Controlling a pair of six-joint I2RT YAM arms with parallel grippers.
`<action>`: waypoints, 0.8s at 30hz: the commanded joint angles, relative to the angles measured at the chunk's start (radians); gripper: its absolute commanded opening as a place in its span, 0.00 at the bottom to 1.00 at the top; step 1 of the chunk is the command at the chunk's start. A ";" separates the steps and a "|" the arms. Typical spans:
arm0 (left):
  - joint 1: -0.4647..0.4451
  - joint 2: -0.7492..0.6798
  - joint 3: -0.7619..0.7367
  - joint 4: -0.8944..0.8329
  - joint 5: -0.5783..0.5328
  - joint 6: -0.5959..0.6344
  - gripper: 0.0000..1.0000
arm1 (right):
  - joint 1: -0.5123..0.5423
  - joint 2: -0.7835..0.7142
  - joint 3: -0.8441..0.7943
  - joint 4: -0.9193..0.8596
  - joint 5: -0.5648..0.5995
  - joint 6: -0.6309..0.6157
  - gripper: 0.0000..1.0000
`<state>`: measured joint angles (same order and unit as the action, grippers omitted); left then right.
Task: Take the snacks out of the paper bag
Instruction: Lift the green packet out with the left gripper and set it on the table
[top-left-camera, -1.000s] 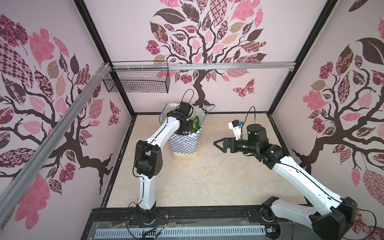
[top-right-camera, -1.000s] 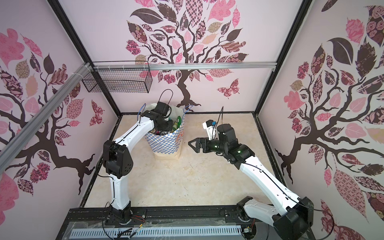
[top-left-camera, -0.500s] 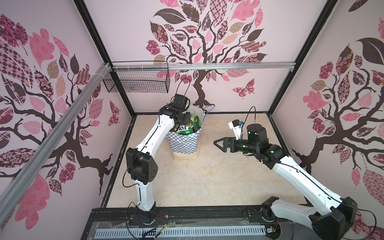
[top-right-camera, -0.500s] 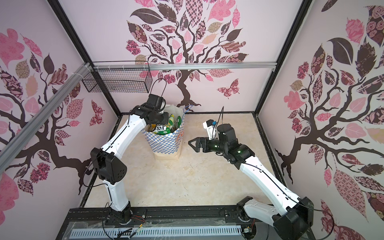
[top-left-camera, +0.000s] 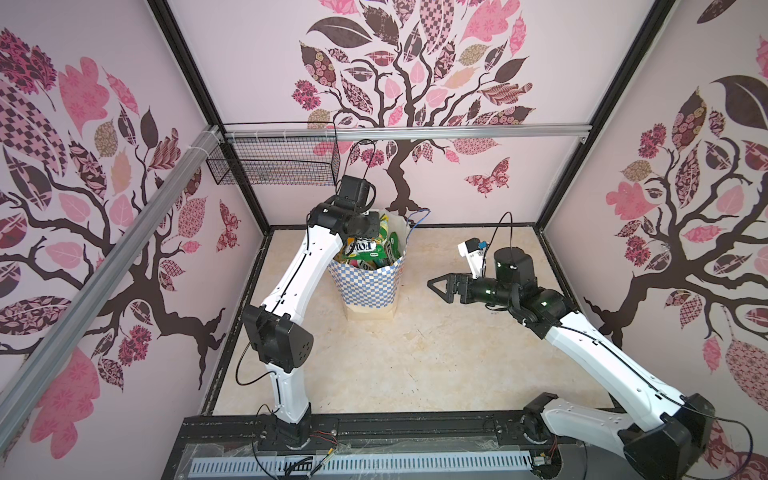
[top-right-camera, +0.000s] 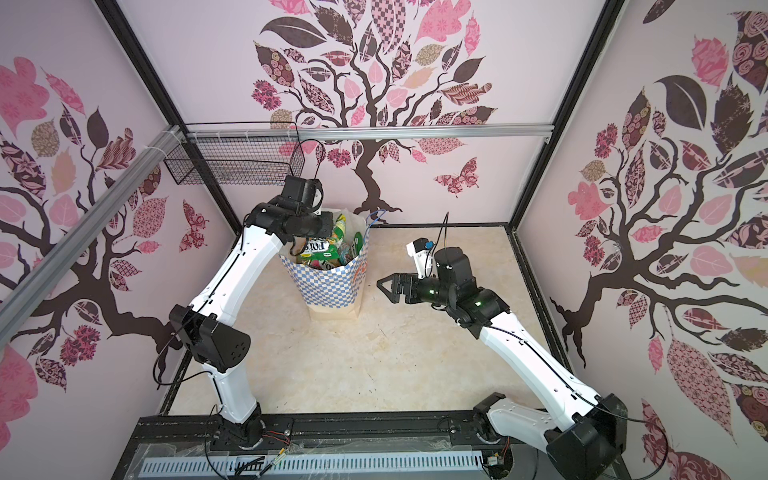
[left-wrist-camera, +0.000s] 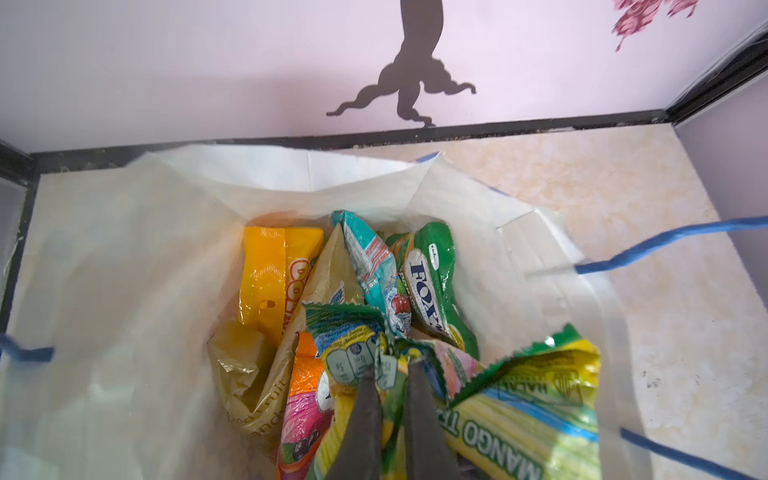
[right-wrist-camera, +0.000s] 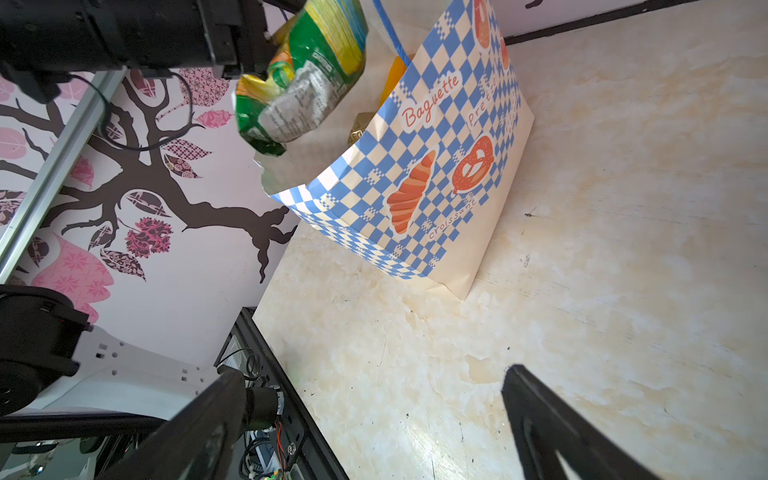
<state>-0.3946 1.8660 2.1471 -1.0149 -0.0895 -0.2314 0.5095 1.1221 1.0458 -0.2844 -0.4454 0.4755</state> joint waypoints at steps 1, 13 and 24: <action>-0.036 -0.100 0.074 0.017 0.017 0.011 0.00 | 0.006 -0.055 -0.001 0.041 0.046 0.015 1.00; -0.345 -0.435 -0.269 0.169 -0.130 -0.054 0.00 | 0.005 -0.201 -0.103 0.116 0.309 0.042 1.00; -0.604 -0.639 -0.978 0.449 -0.182 -0.378 0.00 | 0.005 -0.359 -0.203 0.168 0.420 0.048 1.00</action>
<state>-0.9859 1.2442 1.2835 -0.7029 -0.2718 -0.4770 0.5095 0.7834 0.8490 -0.1535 -0.0727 0.5175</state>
